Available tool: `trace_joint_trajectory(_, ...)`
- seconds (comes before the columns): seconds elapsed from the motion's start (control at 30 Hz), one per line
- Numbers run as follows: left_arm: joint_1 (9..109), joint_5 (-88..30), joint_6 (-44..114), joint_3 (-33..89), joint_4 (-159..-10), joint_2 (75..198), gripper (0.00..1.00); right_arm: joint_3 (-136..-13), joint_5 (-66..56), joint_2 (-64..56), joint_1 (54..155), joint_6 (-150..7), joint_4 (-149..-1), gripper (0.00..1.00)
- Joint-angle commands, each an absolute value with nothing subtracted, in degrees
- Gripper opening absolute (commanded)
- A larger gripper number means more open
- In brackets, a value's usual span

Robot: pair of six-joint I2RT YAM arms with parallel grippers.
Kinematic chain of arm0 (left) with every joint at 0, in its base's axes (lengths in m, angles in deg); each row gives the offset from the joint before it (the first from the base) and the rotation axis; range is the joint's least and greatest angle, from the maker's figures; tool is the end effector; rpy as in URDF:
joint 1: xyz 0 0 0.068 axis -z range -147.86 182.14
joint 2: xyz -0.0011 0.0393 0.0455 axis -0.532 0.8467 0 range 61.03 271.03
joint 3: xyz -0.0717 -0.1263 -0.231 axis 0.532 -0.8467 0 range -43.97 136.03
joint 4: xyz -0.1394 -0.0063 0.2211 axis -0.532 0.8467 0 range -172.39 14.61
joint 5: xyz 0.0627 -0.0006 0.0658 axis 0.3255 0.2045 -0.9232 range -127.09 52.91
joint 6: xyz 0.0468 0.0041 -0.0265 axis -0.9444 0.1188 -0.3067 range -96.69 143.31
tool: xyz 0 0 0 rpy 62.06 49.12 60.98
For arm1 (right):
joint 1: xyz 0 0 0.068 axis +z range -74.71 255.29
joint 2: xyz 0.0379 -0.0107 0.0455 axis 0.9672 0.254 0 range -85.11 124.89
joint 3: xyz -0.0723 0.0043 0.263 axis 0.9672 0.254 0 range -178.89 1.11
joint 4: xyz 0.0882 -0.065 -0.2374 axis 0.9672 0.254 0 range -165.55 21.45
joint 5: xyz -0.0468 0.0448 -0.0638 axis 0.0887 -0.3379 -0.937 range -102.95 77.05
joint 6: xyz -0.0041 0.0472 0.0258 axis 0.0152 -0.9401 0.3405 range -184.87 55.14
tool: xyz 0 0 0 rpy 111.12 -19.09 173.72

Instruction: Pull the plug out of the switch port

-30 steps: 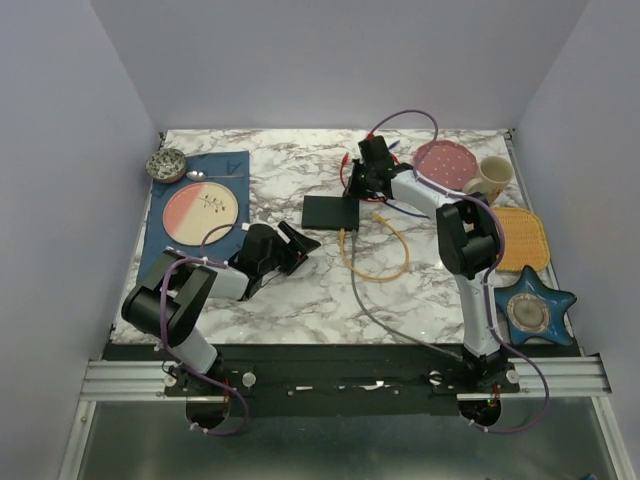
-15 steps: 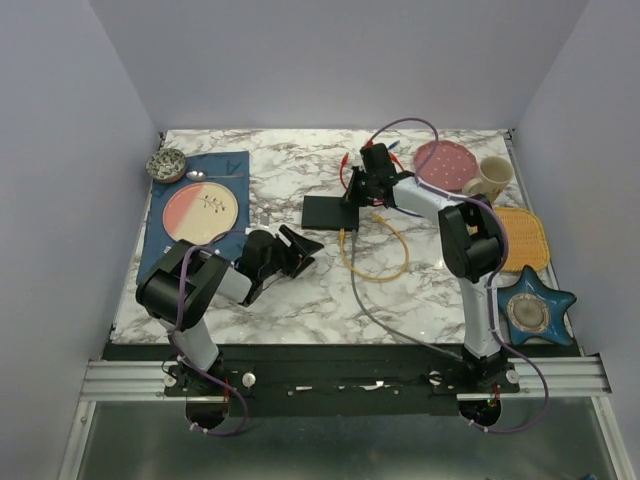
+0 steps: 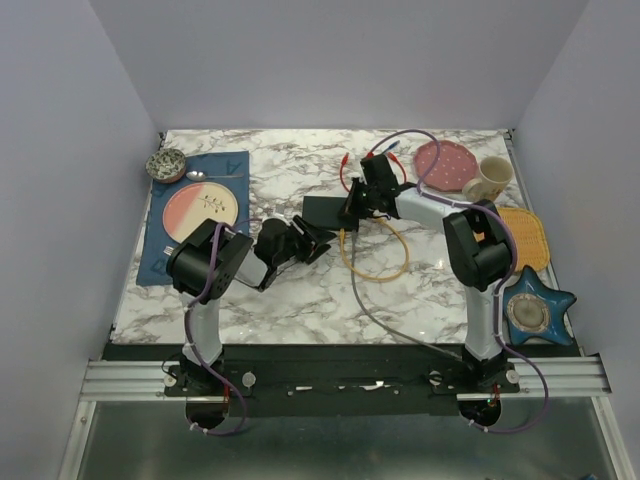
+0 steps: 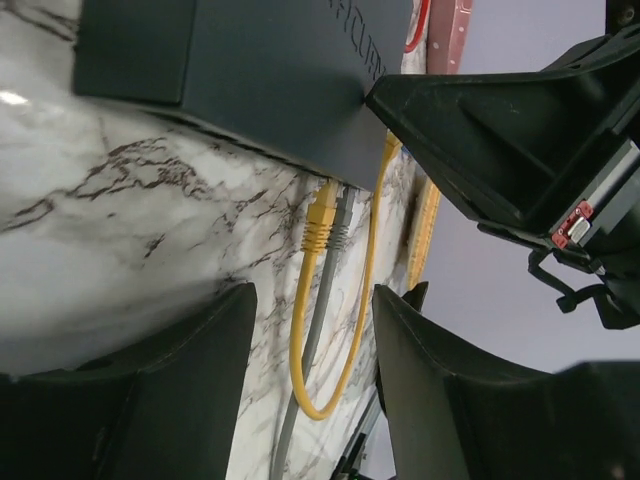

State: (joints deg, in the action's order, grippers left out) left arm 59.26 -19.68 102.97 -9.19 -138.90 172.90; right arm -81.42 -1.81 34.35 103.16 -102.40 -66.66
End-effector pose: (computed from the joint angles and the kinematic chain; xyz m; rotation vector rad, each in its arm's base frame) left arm 0.2913 -0.1610 0.0951 -0.7746 2.1032 -1.4427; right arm 0.4013 0.2201 0.1659 0.1115 2.4892 0.7503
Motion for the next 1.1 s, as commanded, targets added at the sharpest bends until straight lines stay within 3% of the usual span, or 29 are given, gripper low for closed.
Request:
trace_joint_trajectory(0.0,60.5,-19.5,103.6,-6.4,-138.5,176.6,0.61,-79.8,-6.4,34.2,103.7,-101.2,-58.8,0.01)
trace_joint_trajectory(0.2,60.9,-19.1,105.4,-3.6,-138.7,180.5,0.60,-79.5,-15.0,32.4,103.2,-100.7,-53.6,0.01)
trace_joint_trajectory(0.6,61.9,-20.1,107.2,1.5,-139.3,185.9,0.54,-78.2,-13.2,32.5,102.6,-101.4,-53.9,0.01)
trace_joint_trajectory(1.07,61.9,-19.9,110.2,1.3,-146.1,189.2,0.23,-77.6,-10.1,33.4,102.6,-101.7,-54.7,0.01)
